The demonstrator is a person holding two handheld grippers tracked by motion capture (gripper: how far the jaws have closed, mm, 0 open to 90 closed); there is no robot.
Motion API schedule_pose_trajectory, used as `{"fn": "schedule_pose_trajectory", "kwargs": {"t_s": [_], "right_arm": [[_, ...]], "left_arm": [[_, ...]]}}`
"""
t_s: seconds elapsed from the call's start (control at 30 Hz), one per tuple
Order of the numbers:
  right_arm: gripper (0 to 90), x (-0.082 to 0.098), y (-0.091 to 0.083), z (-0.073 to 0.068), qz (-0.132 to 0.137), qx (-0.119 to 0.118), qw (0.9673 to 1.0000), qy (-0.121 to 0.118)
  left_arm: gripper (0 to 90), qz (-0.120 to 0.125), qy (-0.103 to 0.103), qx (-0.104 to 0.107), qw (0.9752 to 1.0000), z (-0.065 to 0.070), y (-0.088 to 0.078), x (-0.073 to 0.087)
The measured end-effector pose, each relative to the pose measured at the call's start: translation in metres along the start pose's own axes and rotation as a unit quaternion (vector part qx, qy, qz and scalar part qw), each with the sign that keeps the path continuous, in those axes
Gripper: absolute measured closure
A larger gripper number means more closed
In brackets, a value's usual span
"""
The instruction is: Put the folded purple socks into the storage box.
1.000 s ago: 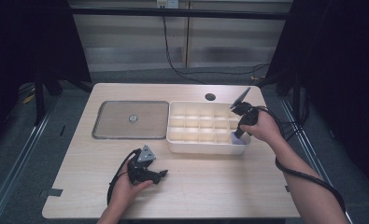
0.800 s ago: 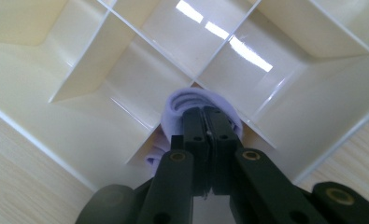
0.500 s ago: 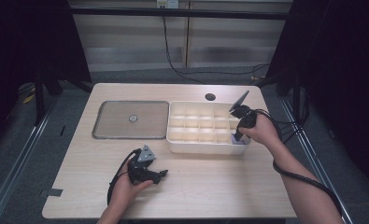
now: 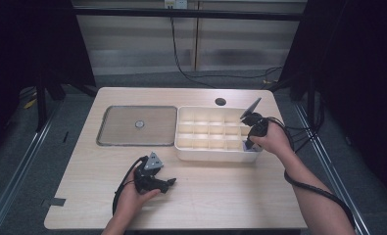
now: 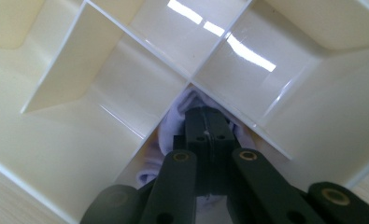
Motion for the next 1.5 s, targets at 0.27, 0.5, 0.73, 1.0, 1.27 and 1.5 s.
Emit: {"fn": "schedule_pose_trajectory", "kwargs": {"t_s": [0.27, 0.5, 0.73, 1.0, 1.27, 1.5], "right_arm": [[90.0, 0.0, 0.003, -0.002, -0.003, 0.013, 0.9999, 0.001], [90.0, 0.002, 0.004, 0.0, 0.011, 0.011, 0.9999, 0.005], [88.4, 0.002, -0.002, -0.002, 0.008, 0.021, 0.9998, -0.001], [84.1, 0.001, -0.016, -0.003, 0.017, 0.021, 0.9996, -0.001], [80.8, 0.0, -0.03, -0.005, 0.025, 0.021, 0.9994, -0.005], [74.6, -0.001, -0.04, -0.005, 0.04, 0.014, 0.9991, -0.001]], "left_arm": [[20.7, 0.0, 0.0, 0.0, 1.0, 0.0, 0.0, 0.0], [20.5, 0.005, -0.002, 0.003, 1.0, 0.0, 0.001, -0.001], [20.4, 0.005, -0.003, 0.002, 1.0, 0.0, 0.002, -0.001], [20.5, 0.009, -0.005, 0.002, 0.9999, 0.0, 0.002, -0.002], [20.5, 0.007, 0.0, 0.0, 1.0, 0.0, 0.002, -0.002], [20.5, 0.007, 0.0, 0.001, 1.0, 0.0, 0.002, -0.002]]}}
Point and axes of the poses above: each handheld gripper's, and its own axes: y roughly forward along the jaws, x roughly out of its underside, z roughly to its right, the point moved 5 cm from there along y, roughly forward along the jaws, and after that the axes turned 8 degrees about -x, right-handed, at the moved point
